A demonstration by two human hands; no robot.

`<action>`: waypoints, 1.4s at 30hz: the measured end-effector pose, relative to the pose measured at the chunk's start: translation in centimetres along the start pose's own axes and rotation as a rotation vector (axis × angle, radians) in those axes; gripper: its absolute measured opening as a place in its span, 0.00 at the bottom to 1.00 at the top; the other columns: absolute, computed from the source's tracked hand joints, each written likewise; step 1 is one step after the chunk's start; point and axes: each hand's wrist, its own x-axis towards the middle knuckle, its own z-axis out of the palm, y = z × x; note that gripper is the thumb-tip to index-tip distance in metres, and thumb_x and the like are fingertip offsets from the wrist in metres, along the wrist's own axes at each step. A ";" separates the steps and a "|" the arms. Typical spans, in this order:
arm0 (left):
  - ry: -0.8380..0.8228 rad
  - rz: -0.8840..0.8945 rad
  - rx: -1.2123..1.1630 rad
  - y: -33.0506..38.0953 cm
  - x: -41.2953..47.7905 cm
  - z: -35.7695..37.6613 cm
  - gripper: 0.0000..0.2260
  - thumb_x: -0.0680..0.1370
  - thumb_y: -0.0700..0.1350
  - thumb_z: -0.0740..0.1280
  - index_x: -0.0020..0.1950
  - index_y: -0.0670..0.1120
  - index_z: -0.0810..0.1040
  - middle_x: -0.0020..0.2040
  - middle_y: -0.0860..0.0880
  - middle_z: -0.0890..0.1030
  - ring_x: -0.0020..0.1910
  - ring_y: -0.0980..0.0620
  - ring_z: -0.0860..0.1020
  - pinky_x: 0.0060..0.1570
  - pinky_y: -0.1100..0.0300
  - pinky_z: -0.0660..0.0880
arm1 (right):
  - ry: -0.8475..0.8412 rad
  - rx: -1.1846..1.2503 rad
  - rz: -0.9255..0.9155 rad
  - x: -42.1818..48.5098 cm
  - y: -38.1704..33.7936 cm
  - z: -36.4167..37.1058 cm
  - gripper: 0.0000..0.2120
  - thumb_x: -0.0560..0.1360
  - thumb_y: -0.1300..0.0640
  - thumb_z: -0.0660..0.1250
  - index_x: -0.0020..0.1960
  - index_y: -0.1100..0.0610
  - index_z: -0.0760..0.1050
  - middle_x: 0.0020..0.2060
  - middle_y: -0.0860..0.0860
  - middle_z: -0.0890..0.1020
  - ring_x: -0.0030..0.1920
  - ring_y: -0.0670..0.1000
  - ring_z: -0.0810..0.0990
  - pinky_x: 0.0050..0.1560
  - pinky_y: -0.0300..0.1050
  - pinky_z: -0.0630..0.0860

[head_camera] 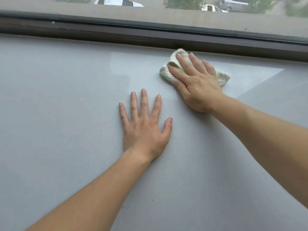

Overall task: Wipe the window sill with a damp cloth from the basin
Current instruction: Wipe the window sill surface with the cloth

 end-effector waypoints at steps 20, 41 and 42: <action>-0.039 -0.021 0.029 0.4 -0.1 -0.4 0.32 0.78 0.66 0.41 0.80 0.57 0.40 0.81 0.47 0.37 0.78 0.45 0.33 0.74 0.36 0.37 | 0.067 0.083 0.586 -8.4 10.5 -0.7 0.29 0.79 0.38 0.41 0.80 0.39 0.54 0.82 0.46 0.49 0.81 0.55 0.47 0.77 0.57 0.47; 0.011 0.104 -0.042 8.3 -10.6 2.2 0.29 0.80 0.60 0.48 0.81 0.53 0.54 0.82 0.45 0.47 0.80 0.47 0.42 0.75 0.37 0.42 | -0.031 -0.006 0.014 -21.9 6.7 1.9 0.25 0.82 0.41 0.47 0.79 0.38 0.57 0.81 0.44 0.52 0.81 0.55 0.48 0.77 0.57 0.46; 0.006 0.099 -0.030 8.3 -10.5 2.2 0.30 0.80 0.61 0.47 0.81 0.53 0.53 0.82 0.46 0.46 0.80 0.48 0.40 0.76 0.38 0.41 | -0.024 -0.010 0.033 -21.1 8.0 1.6 0.25 0.82 0.41 0.47 0.79 0.38 0.57 0.81 0.44 0.51 0.81 0.54 0.48 0.77 0.57 0.45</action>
